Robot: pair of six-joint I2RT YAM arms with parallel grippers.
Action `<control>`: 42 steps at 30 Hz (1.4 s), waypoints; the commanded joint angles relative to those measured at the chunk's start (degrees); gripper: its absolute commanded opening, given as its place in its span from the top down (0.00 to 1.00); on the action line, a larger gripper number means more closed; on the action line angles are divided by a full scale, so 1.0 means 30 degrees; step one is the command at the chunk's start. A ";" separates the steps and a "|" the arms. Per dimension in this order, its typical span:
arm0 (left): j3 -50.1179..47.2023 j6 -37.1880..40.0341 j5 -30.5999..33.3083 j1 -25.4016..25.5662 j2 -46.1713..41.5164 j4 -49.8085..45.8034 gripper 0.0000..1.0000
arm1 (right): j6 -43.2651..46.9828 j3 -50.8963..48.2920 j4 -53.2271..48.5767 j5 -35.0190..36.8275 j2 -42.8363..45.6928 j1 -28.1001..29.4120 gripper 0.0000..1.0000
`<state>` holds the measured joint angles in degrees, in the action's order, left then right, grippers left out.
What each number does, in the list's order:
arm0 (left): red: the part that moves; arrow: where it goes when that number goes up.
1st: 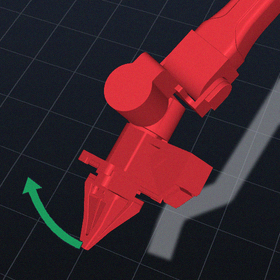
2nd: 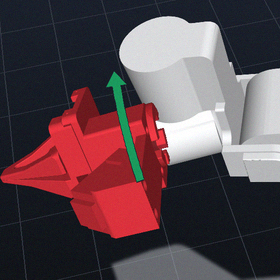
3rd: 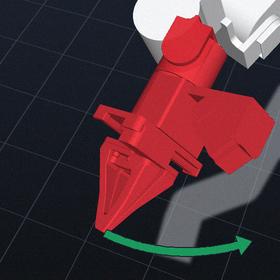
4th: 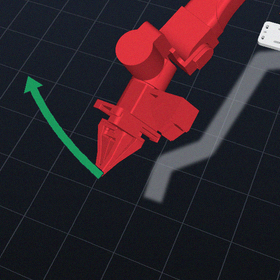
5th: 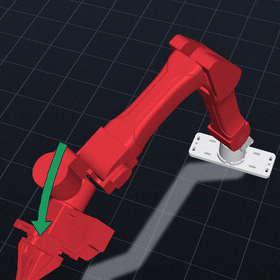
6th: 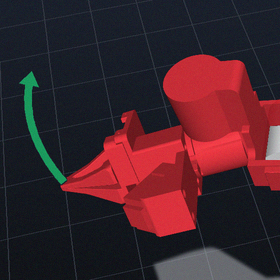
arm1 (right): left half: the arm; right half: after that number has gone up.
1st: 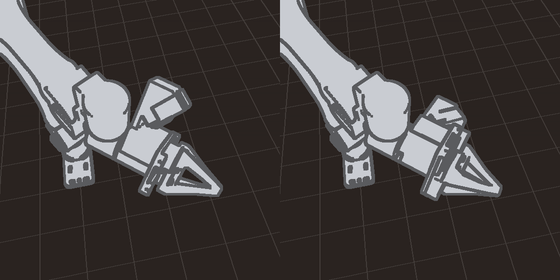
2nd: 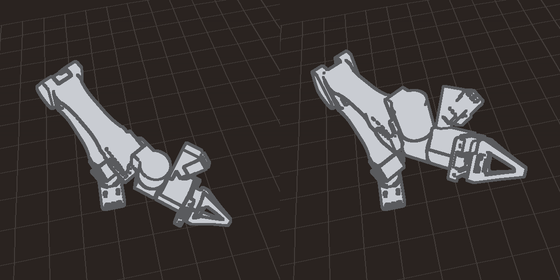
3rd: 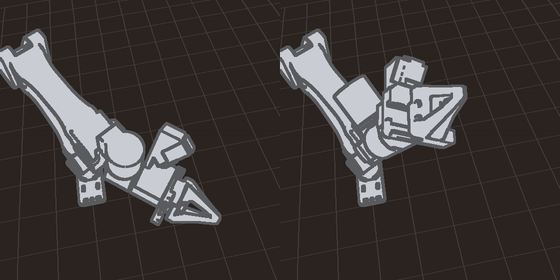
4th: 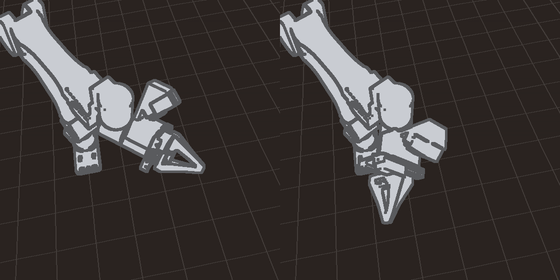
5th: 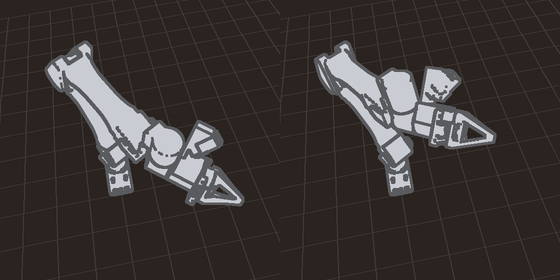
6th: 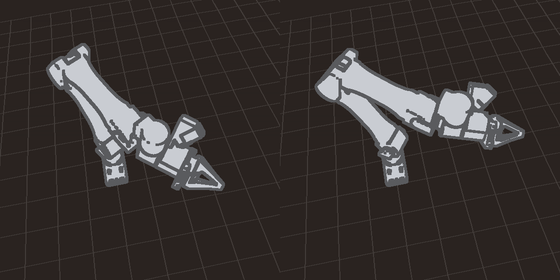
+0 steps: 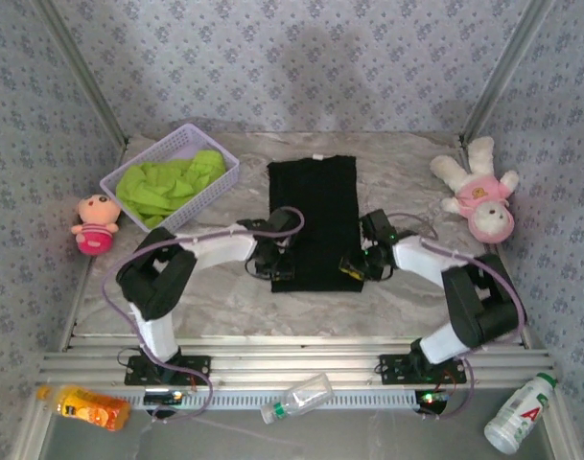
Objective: Fold and stack the mixed laundry pile
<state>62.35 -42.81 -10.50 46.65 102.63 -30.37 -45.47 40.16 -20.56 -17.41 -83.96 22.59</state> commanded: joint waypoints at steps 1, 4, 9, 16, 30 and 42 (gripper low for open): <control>-0.1085 -0.1197 0.1355 0.0619 -0.1657 -0.2720 0.80 | -0.1209 -0.1304 -0.1353 -0.0137 0.2542 0.0613 0.71; -0.0776 -0.1471 0.1617 0.0634 -0.2711 -0.3089 0.73 | -0.1605 -0.1470 -0.1370 -0.0319 0.4076 0.0862 0.72; 0.1346 -0.0257 0.0619 0.0628 -0.1518 -0.1772 0.76 | -0.1181 -0.0243 -0.1381 -0.0027 0.3808 0.0970 0.81; 0.5420 0.1588 0.2621 -0.0326 0.2743 -0.2379 0.81 | -0.0009 0.2060 0.0046 0.0572 0.0137 0.1013 0.85; 1.2301 0.3690 0.4556 -0.2184 0.4482 -0.6489 0.76 | 0.2148 0.7288 -0.1771 0.1543 -0.3840 -0.1722 0.86; 0.0855 -0.2212 0.2049 0.0799 -0.3701 -0.1861 0.67 | 0.0763 0.1883 -0.5535 0.2239 0.4303 0.0945 0.49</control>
<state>69.63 -42.22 -2.13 48.75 95.81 -41.63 -39.99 49.50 -31.18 -12.29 -74.35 24.27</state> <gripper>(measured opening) 0.324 0.497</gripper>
